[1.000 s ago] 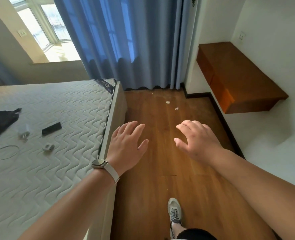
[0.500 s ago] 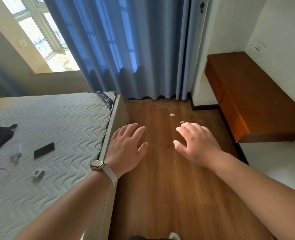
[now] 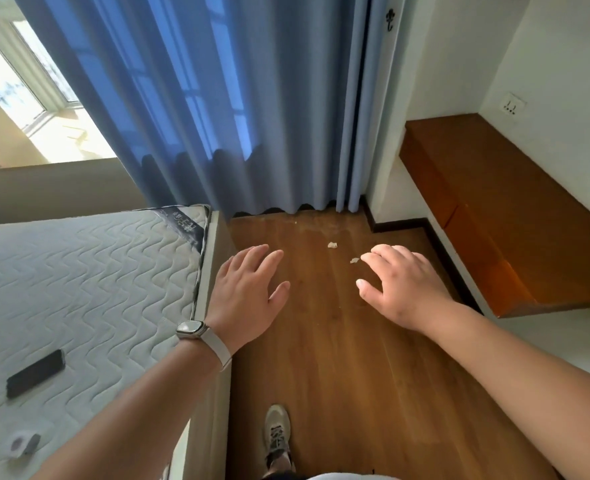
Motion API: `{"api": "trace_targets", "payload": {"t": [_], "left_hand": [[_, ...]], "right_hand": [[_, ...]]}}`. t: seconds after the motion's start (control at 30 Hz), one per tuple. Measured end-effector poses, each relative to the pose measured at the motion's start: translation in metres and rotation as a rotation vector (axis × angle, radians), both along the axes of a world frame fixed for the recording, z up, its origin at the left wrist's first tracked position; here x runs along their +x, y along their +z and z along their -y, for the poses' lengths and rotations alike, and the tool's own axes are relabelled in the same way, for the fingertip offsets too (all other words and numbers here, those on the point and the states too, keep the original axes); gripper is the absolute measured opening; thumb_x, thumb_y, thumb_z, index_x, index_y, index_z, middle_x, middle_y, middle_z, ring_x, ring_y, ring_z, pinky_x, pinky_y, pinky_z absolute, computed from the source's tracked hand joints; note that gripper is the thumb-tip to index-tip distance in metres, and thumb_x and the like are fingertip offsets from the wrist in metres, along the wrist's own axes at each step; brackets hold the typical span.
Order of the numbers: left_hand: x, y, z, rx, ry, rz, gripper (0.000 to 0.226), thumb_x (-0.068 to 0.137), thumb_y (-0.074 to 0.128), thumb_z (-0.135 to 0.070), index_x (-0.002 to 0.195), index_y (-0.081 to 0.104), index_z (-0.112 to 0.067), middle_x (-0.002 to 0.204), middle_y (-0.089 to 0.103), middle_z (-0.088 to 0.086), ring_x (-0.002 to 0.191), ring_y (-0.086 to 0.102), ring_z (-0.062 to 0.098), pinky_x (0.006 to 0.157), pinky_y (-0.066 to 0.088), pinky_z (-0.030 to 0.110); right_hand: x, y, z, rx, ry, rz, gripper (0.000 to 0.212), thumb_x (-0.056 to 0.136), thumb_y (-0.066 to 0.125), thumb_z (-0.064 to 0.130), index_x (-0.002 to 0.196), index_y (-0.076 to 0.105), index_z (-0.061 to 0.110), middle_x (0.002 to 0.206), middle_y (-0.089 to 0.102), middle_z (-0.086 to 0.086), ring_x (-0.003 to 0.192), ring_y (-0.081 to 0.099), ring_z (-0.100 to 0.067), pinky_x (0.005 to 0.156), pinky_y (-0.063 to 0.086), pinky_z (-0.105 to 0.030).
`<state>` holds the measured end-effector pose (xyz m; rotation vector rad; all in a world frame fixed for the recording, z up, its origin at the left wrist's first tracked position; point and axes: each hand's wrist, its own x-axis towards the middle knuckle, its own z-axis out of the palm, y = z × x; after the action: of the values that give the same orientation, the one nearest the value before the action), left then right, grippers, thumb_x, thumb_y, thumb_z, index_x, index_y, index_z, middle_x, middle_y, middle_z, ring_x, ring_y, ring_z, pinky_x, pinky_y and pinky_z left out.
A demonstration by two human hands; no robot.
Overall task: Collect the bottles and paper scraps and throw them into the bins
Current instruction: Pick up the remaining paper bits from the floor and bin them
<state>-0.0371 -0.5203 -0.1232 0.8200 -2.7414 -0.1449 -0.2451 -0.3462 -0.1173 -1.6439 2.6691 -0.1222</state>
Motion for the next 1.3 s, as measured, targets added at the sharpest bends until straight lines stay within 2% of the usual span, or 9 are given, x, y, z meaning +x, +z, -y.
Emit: {"api": "trace_targets", "payload": {"t": [0.33, 0.7, 1.03, 1.3], "left_hand": [[-0.028, 0.0, 0.166, -0.003, -0.115, -0.03, 0.05, 0.093, 0.054, -0.046, 0.137, 0.051, -0.023, 0.141, 0.052, 0.001, 0.133, 0.043, 0.025, 0.11, 0.034, 0.045], [-0.086, -0.016, 0.23, 0.025, -0.219, 0.004, 0.049, 0.093, 0.056, -0.045, 0.137, 0.053, -0.022, 0.141, 0.053, 0.003, 0.133, 0.045, 0.026, 0.111, 0.037, 0.049], [-0.209, -0.041, 0.297, -0.006, -0.275, 0.099, 0.049, 0.092, 0.049, -0.046, 0.134, 0.056, -0.022, 0.14, 0.055, 0.005, 0.132, 0.049, 0.029, 0.108, 0.041, 0.051], [-0.353, -0.041, 0.357, -0.023, -0.346, 0.249, 0.05, 0.095, 0.042, -0.048, 0.14, 0.048, -0.028, 0.146, 0.049, 0.0, 0.138, 0.041, 0.028, 0.112, 0.036, 0.05]], "right_hand": [[-0.007, 0.012, 0.142, 0.062, -0.094, -0.039, 0.055, 0.095, 0.033, 0.056, 0.139, 0.045, 0.026, 0.144, 0.045, 0.004, 0.134, 0.04, -0.018, 0.11, 0.033, -0.038], [-0.052, 0.0, 0.197, 0.099, -0.154, -0.009, 0.055, 0.095, 0.034, 0.054, 0.139, 0.045, 0.024, 0.143, 0.045, 0.003, 0.133, 0.039, -0.018, 0.11, 0.032, -0.038], [-0.16, -0.057, 0.275, 0.117, -0.147, 0.133, 0.055, 0.095, 0.034, 0.053, 0.139, 0.046, 0.023, 0.143, 0.045, 0.003, 0.133, 0.038, -0.018, 0.108, 0.032, -0.038], [-0.293, -0.06, 0.336, 0.108, -0.142, 0.194, 0.055, 0.095, 0.029, 0.055, 0.14, 0.042, 0.025, 0.145, 0.041, 0.003, 0.133, 0.037, -0.02, 0.11, 0.032, -0.04]]}}
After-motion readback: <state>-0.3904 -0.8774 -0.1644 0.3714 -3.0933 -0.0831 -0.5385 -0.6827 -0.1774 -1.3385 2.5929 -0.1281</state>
